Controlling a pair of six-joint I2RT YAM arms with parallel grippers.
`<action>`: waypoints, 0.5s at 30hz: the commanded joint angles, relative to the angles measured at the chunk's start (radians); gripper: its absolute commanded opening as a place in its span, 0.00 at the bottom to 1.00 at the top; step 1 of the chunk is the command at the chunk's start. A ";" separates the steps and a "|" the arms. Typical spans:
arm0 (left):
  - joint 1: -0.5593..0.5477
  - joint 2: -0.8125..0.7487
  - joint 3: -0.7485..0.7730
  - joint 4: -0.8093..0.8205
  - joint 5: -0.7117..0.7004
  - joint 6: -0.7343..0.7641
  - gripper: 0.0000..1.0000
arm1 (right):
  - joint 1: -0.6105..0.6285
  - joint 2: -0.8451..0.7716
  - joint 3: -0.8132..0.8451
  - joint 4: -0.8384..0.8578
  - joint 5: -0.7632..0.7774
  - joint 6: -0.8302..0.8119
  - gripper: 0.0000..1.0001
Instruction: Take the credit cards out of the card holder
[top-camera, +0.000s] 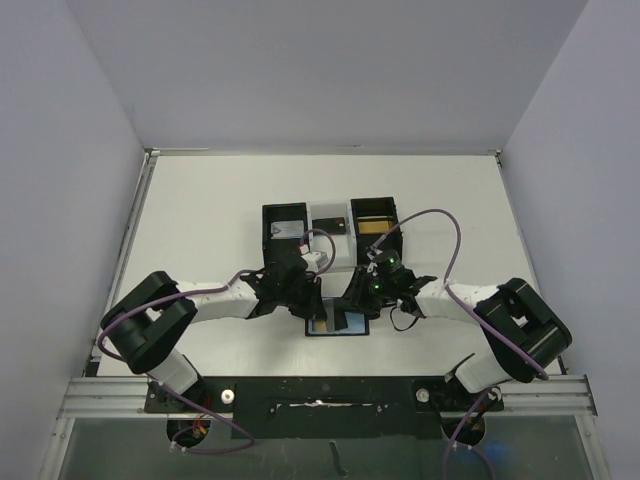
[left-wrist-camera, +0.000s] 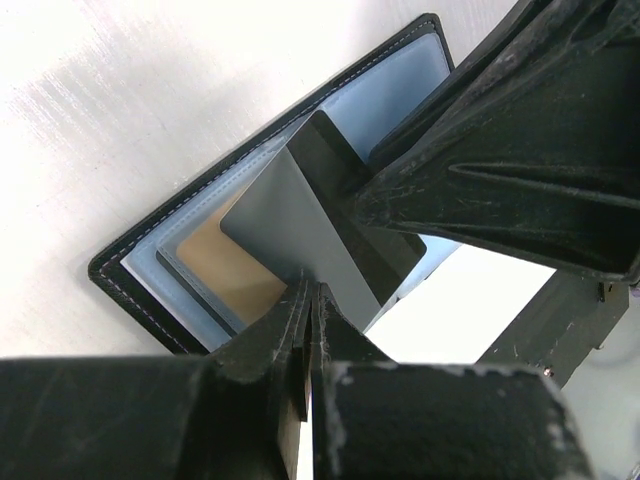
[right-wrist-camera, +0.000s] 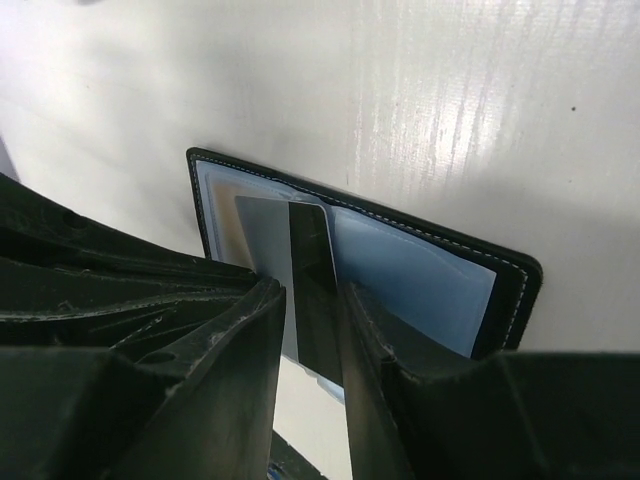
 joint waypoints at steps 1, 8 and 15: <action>-0.019 0.086 -0.064 -0.101 -0.075 0.016 0.00 | -0.007 0.013 -0.087 0.213 -0.135 0.083 0.28; -0.028 0.086 -0.056 -0.103 -0.078 0.017 0.00 | -0.029 0.028 -0.127 0.358 -0.222 0.140 0.11; -0.029 0.057 -0.059 -0.106 -0.093 0.014 0.00 | -0.060 -0.004 -0.139 0.326 -0.221 0.127 0.00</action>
